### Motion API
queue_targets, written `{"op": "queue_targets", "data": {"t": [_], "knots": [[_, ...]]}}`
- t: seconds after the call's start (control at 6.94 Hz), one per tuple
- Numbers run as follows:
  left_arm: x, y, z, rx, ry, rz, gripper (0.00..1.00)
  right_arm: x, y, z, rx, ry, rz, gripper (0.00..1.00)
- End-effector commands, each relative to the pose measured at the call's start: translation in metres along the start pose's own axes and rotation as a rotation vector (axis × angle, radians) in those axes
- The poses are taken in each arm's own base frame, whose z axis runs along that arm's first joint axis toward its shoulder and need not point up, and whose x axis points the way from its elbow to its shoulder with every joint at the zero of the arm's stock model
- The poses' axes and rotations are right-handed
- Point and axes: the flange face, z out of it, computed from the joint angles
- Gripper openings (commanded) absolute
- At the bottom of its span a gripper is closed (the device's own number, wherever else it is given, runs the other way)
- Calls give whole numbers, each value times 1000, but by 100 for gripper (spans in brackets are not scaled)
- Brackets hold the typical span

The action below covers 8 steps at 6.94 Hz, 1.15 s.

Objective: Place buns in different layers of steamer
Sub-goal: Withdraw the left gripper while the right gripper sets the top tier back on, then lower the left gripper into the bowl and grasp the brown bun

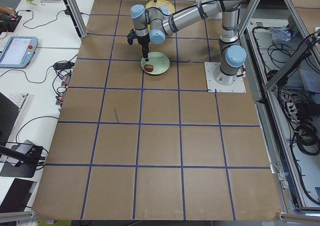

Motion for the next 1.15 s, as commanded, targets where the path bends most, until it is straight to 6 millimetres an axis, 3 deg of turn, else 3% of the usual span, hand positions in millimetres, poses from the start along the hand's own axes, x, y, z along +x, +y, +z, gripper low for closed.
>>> {"op": "queue_targets", "data": {"t": [0.0, 0.72, 0.86, 1.01], "knots": [[1, -4, 25, -41, -21, 5, 100, -10, -4, 8, -15, -2, -3, 0], [-15, -14, 41, -42, -34, -28, 98, -10, -5, 13, -15, 3, -8, 0], [-15, -14, 44, -46, -36, -27, 77, -10, -6, 13, -7, 5, -10, 0], [-14, -12, 46, -53, -32, -32, 22, -10, -7, 15, -11, 4, -12, 0]]}}
